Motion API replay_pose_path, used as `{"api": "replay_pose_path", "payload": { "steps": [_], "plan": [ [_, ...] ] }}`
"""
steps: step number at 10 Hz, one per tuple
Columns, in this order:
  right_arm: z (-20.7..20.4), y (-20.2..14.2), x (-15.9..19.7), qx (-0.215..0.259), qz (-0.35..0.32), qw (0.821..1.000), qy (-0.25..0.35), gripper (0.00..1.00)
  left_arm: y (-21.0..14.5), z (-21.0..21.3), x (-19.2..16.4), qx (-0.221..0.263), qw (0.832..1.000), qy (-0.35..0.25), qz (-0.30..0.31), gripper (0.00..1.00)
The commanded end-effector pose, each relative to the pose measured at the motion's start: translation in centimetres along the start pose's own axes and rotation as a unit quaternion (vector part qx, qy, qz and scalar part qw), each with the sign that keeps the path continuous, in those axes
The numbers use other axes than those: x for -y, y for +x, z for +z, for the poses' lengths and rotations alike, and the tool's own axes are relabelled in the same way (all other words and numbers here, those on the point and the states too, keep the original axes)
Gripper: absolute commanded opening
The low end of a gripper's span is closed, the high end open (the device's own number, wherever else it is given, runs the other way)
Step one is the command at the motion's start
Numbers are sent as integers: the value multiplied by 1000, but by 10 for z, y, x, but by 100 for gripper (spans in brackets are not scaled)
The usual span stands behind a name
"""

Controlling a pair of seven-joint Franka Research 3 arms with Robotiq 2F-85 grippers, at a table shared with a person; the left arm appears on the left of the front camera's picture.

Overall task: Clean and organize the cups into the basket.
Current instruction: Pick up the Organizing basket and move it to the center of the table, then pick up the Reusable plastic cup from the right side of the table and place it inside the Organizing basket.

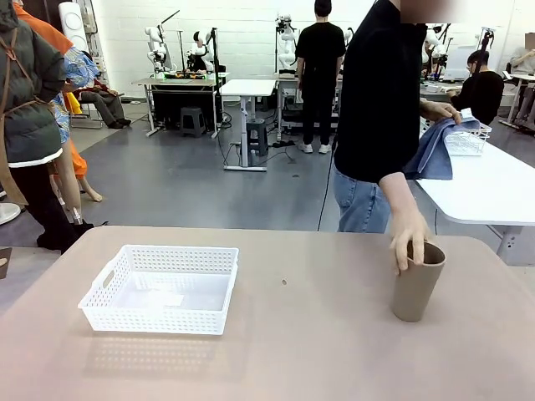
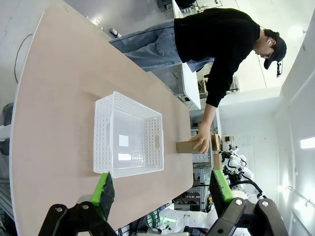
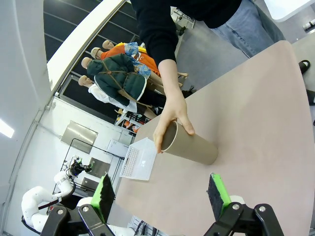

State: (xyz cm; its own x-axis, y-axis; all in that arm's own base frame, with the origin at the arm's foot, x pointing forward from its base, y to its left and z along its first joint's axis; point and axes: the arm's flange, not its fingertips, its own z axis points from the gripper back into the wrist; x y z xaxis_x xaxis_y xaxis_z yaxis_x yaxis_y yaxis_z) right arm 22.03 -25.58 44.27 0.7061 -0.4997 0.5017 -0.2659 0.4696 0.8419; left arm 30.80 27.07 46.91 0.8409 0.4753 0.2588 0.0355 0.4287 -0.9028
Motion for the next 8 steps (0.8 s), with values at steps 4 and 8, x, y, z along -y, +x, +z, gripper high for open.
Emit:
{"api": "replay_pose_path", "payload": {
  "steps": [4,8],
  "plan": [
    [0,3,1,9,2,1000,9,100,0,2,1,2,1000,-2,0,100],
    [-62,-8,-36,-94,233,968,0,100,-21,-24,70,-44,977,129,-164,100]
  ]
}}
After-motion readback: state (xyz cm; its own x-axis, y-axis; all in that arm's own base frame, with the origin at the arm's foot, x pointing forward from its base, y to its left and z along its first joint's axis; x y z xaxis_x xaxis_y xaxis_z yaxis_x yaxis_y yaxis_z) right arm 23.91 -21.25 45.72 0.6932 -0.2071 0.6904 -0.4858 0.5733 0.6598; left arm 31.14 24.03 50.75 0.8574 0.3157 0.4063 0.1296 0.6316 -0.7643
